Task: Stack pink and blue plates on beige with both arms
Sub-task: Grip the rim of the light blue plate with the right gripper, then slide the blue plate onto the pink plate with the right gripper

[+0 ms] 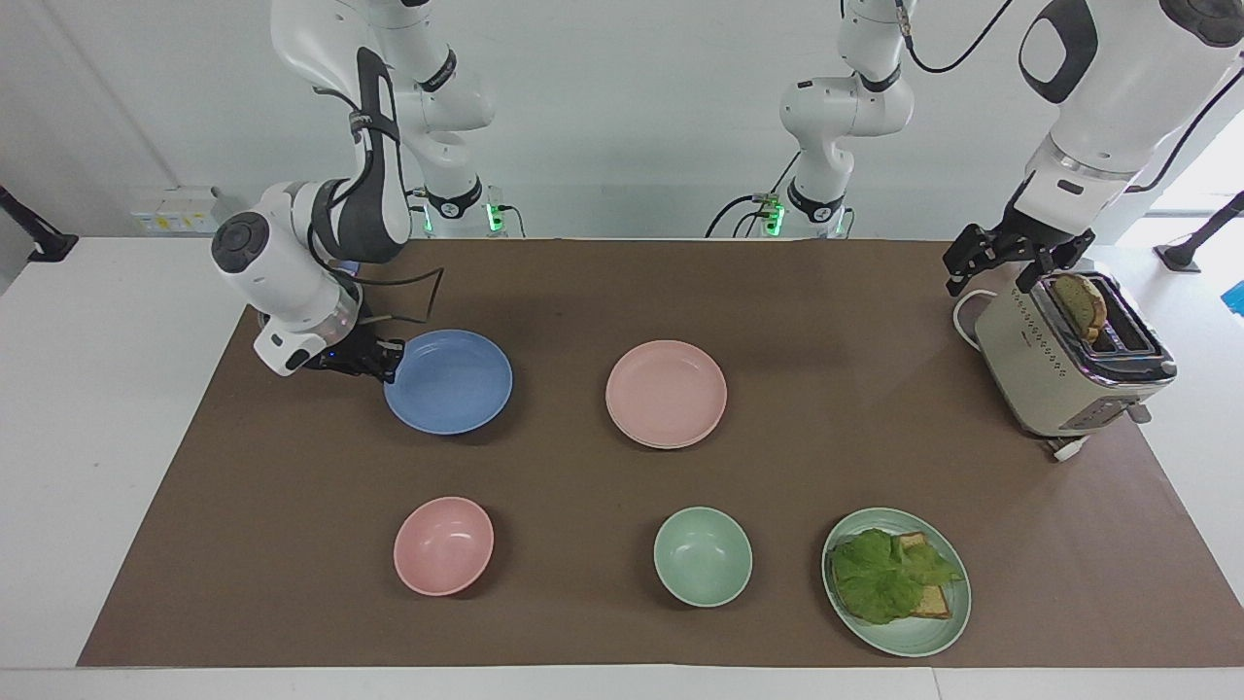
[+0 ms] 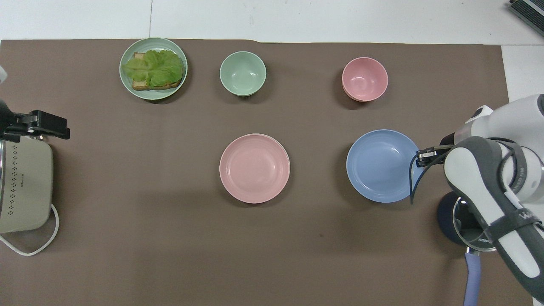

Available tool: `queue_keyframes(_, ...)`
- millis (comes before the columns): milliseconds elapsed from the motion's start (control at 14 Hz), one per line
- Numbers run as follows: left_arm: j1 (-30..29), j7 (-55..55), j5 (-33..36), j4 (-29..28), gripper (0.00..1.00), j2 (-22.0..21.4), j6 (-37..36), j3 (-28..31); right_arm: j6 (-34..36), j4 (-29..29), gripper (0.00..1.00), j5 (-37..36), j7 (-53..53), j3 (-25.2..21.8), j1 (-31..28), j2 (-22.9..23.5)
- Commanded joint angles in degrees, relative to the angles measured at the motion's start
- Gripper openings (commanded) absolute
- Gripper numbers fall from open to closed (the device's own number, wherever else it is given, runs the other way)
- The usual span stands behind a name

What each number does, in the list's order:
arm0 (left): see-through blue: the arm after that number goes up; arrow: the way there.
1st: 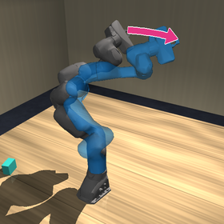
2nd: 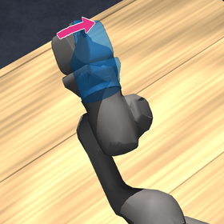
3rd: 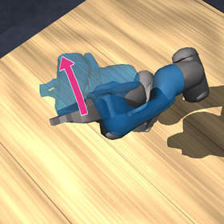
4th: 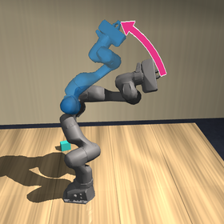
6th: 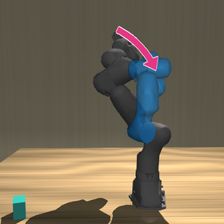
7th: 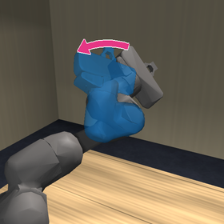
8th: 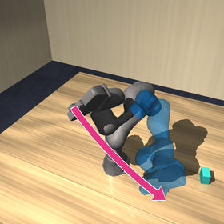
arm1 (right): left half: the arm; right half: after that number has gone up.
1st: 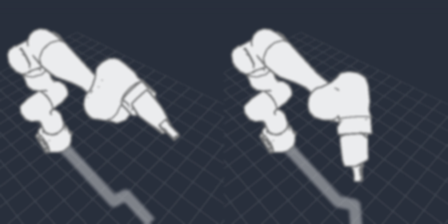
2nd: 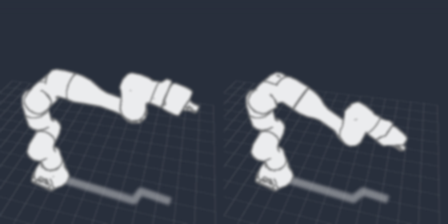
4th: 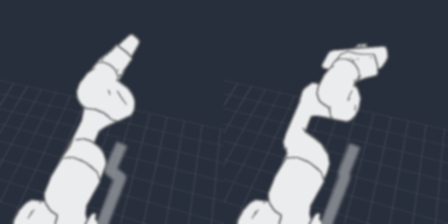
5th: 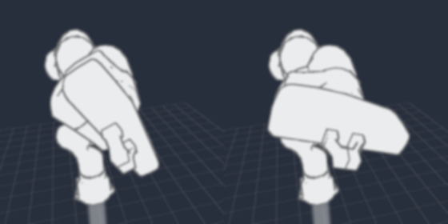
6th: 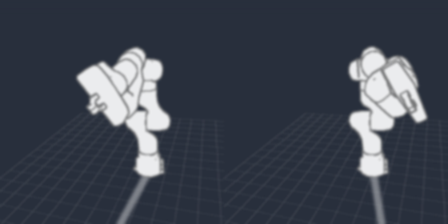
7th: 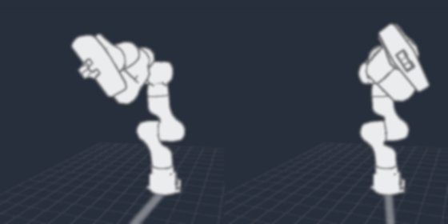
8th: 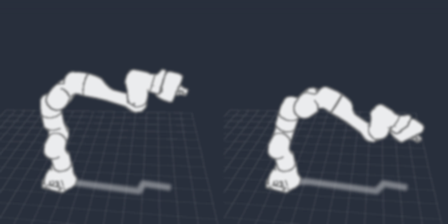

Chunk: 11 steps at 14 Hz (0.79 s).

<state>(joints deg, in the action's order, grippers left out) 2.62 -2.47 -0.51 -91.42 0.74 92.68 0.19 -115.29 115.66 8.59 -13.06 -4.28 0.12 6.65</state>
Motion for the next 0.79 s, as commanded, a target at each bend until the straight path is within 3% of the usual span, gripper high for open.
queue_keyframes(0, -0.3, -0.5, 0.4, 0.3, 1.00, -0.4, -0.7, -0.4, 5.5, -1.4, 0.00, 0.5, -8.1, 0.1, -0.2, -3.0)
queue_keyframes(143, -0.3, -0.5, 0.5, 0.3, 1.00, -0.4, -0.7, -0.4, 9.4, -3.9, 0.00, 0.5, -8.3, 0.2, -0.8, -3.3)
queue_keyframes(714, -0.3, -0.5, 0.5, 0.3, 1.00, -0.4, -0.7, -0.4, 8.7, -6.7, 0.00, 0.9, 0.6, 0.9, 3.0, -2.6)
